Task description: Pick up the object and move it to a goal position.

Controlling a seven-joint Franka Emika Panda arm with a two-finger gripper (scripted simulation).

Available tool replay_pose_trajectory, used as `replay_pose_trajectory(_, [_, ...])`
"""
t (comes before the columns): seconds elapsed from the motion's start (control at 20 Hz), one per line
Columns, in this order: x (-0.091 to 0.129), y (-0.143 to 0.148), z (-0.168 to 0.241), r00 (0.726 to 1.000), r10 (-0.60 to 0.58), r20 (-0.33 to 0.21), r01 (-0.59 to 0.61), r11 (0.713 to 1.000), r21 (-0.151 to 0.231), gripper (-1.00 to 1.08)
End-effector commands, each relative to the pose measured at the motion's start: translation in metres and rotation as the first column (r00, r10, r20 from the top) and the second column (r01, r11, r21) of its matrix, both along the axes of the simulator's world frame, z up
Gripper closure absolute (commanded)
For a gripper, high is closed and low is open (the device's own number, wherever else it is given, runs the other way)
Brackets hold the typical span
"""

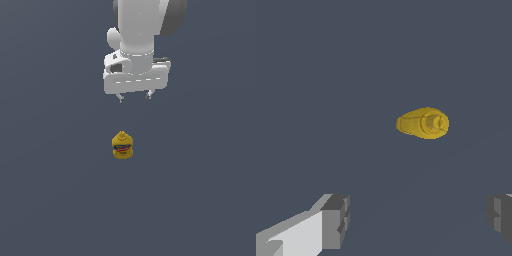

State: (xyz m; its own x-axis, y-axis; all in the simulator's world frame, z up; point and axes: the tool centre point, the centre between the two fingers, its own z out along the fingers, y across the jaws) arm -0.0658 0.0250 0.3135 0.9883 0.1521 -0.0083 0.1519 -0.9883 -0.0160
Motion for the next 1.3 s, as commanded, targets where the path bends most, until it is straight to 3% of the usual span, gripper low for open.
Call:
replay_pose_trajectory(0.0, [0.002, -0.001, -0.003, 0.999, 0.043, 0.001, -0.043, 0.999, 0.000, -0.92])
replay_pose_trajectory(0.3, [0.009, -0.006, -0.011, 0.984, 0.176, 0.004, -0.176, 0.984, -0.001, -0.92])
replay_pose_trajectory(0.6, [0.016, -0.011, -0.019, 0.948, 0.317, 0.006, -0.317, 0.948, -0.003, -0.92])
replay_pose_trajectory(0.9, [0.023, -0.016, -0.029, 0.892, 0.452, 0.008, -0.452, 0.892, -0.005, -0.92])
replay_pose_trajectory(1.25, [0.031, -0.021, -0.040, 0.802, 0.597, 0.009, -0.597, 0.803, -0.007, -0.92])
